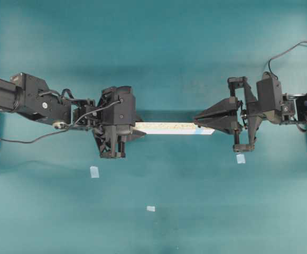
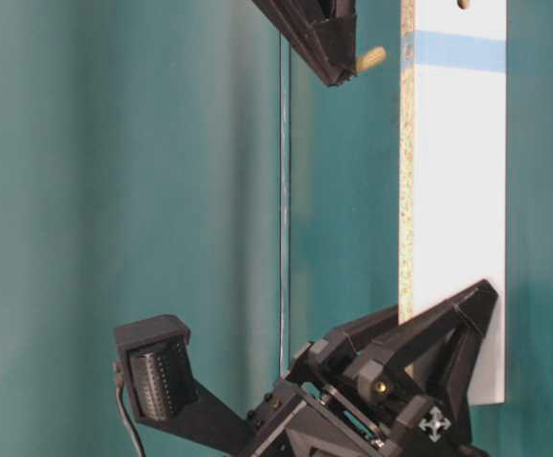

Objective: Insert the rod into the hole on the wooden board.
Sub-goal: 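Lower the peg with right gripper and press it into the board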

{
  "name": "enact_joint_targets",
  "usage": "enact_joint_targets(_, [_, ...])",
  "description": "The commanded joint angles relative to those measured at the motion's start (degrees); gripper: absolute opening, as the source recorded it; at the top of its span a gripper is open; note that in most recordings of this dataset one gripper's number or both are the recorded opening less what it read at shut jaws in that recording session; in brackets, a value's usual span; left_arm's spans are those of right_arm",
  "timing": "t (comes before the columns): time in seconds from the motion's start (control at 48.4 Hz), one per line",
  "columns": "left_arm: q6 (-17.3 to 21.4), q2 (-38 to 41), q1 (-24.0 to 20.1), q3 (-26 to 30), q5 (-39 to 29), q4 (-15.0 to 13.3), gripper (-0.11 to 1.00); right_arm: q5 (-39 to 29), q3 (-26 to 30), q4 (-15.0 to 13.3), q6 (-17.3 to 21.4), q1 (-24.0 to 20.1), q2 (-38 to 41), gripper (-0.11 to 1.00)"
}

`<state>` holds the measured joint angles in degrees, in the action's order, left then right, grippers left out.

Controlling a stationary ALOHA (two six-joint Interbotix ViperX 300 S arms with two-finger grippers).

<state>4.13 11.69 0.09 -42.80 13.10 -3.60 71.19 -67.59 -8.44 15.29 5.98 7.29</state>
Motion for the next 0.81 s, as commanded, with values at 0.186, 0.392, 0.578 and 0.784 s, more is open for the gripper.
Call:
enact_joint_targets(0.186, [-0.35, -0.79, -0.18, 1.14, -0.18, -0.09, 0.38, 2.11, 0.62, 0.18, -0.26, 0.18, 1.05, 0.08])
enact_joint_targets(0.392, [-0.35, -0.79, -0.26, 1.05, -0.44, -0.09, 0.38, 2.29, 0.62, 0.09, -0.35, 0.0, 1.41, 0.08])
enact_joint_targets(0.578, [-0.35, -0.79, -0.35, 1.05, -0.53, -0.09, 0.38, 2.64, 0.7, 0.09, -0.35, -0.88, 2.29, 0.08])
enact_joint_targets(0.784, [-0.35, -0.79, -0.44, 1.23, -0.53, 0.0, 0.38, 2.64, 0.62, 0.09, -0.35, -1.23, 2.72, 0.08])
